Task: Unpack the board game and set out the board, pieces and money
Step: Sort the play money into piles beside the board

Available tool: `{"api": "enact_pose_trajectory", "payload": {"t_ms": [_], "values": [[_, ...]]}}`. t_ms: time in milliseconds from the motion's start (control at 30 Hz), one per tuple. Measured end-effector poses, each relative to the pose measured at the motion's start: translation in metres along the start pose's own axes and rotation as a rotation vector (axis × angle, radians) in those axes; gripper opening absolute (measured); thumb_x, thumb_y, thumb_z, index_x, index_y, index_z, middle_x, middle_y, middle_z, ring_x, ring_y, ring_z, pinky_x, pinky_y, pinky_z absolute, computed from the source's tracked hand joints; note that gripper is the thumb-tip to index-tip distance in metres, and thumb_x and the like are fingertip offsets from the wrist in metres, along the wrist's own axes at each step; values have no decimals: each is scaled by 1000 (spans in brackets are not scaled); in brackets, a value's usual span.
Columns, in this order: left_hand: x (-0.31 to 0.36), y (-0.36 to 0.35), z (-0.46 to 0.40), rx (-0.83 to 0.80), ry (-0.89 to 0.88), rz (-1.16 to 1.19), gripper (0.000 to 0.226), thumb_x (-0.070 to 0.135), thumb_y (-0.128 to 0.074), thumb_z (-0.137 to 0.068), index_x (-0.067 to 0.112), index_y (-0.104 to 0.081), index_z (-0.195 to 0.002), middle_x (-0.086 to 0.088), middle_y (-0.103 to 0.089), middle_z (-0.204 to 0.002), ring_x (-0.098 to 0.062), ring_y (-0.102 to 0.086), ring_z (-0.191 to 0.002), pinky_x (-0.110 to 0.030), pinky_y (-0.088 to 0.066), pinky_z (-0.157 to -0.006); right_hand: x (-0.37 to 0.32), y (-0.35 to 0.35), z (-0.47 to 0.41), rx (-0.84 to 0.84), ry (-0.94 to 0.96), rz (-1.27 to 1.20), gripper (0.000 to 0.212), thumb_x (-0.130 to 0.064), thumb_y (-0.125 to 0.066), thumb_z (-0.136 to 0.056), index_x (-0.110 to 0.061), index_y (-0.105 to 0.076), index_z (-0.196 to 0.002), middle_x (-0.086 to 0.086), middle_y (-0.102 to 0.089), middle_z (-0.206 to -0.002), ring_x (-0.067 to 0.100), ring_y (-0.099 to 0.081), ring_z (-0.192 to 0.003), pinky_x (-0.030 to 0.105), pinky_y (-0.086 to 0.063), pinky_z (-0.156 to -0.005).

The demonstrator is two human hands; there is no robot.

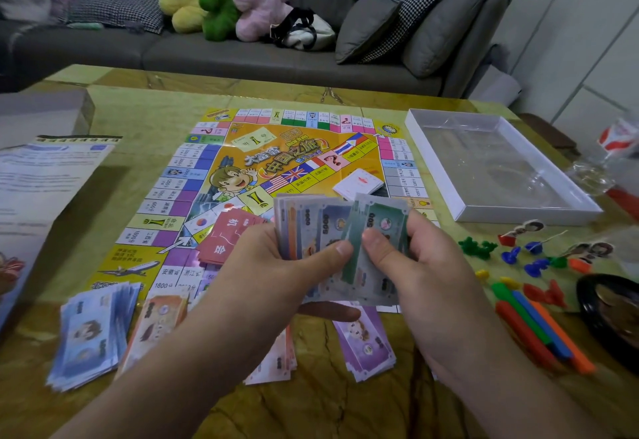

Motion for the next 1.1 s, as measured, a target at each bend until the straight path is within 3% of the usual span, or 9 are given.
{"api": "enact_pose_trajectory", "payload": {"t_ms": [133, 200, 300, 400, 600, 700, 833, 1100], "values": [[-6, 0, 1, 36, 11, -50, 21, 14, -73, -89, 12, -74, -110, -11, -81, -95, -30, -79, -85, -50, -65, -72, 13, -13, 5, -57, -107, -188, 18, -21, -54, -108, -21, -70, -115, 8, -79, -106, 21, -78, -96, 36, -64, -75], [-7, 1, 1, 51, 20, -39, 20, 13, -72, -90, 10, -74, -109, -10, -81, -95, -30, -80, -85, -49, -65, -71, 15, -15, 4, -82, -146, -272, 22, -18, -52, -107, -17, -73, -115, 12, -78, -109, 26, -77, -101, 44, -64, -81], [-6, 5, 0, 83, 16, -48, 20, 15, -72, -90, 9, -73, -109, -9, -81, -94, -29, -80, -84, -51, -65, -74, 8, 2, -5, -45, -113, -128, 20, -11, -58, -102, -15, -76, -109, 12, -79, -105, 28, -77, -99, 54, -64, -84], [-3, 4, 0, 75, 3, -62, 19, 16, -71, -91, 10, -73, -109, -9, -81, -94, -29, -80, -85, -50, -65, -74, -9, 18, -8, -49, -46, 91, 17, -8, -65, -99, -18, -77, -104, 4, -80, -97, 21, -78, -91, 40, -61, -72], [5, 18, -4, 130, -19, 19, 22, 9, -66, -95, 8, -67, -117, -12, -81, -94, -30, -80, -85, -45, -66, -66, -31, 80, -17, 174, 1, 105, 31, 0, -63, -99, -25, -67, -117, 1, -81, -99, 20, -79, -94, 49, -62, -85], [8, 26, -6, 154, -32, 20, 24, 9, -66, -96, 9, -65, -119, -13, -80, -95, -32, -80, -85, -41, -66, -64, -32, 89, -15, 190, 21, 197, 41, 0, -65, -99, -35, -67, -122, 2, -81, -97, 20, -80, -91, 51, -64, -80], [8, 31, -8, 178, -35, 10, 23, 9, -66, -97, 8, -65, -120, -13, -80, -95, -33, -79, -84, -38, -65, -62, -18, 87, -12, 160, -12, 299, 38, 1, -66, -99, -33, -68, -117, 3, -81, -92, 21, -80, -87, 57, -64, -81], [12, 39, -10, 215, -37, 36, 28, 8, -66, -97, 5, -63, -125, -13, -80, -94, -33, -79, -83, -35, -63, -59, 5, 48, -6, 57, -45, 437, 36, -4, -71, -98, -33, -66, -119, -1, -79, -91, 8, -79, -80, 39, -66, -62]]}}
Point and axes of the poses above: each hand's wrist, its own z-axis away from the middle knuckle, its own y-axis out of the back of the hand, x = y × z, the point moved 10 cm from there along -z, towards the middle knuckle
